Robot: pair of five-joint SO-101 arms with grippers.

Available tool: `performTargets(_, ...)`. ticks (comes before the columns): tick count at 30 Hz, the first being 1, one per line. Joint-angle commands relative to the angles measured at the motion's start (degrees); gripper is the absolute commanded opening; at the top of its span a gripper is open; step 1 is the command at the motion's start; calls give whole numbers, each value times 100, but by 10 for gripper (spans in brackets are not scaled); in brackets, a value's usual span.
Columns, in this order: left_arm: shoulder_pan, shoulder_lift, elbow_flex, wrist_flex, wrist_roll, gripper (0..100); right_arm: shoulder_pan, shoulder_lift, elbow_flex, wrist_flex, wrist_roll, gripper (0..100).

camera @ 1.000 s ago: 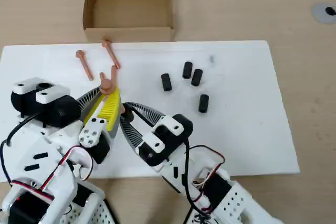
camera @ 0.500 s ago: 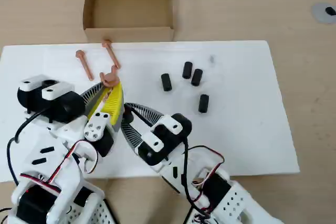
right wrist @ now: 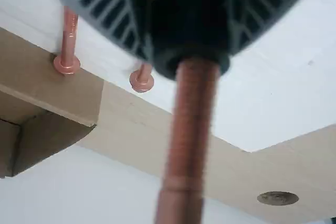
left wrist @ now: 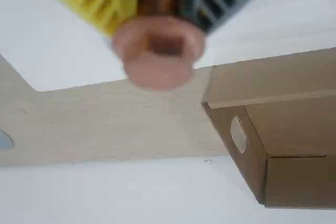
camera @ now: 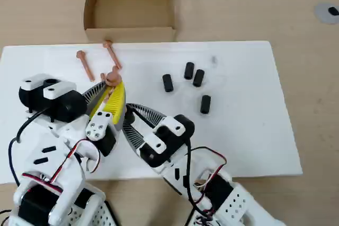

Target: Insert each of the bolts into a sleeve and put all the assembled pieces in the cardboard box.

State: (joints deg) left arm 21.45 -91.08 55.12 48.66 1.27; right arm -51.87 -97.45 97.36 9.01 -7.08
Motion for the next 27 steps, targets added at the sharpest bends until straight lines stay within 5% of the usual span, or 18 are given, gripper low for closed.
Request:
performTargets(1, -70, 13, -26, -141, 26, 7, 75, -119, 4, -158, -44, 10)
performTargets(15, -88, 22, 255, -571, 26, 6, 57, -119, 4, -158, -44, 10)
performTargets(27, -70, -4, 193, 70, 35, 6, 66, -119, 4, -158, -44, 10)
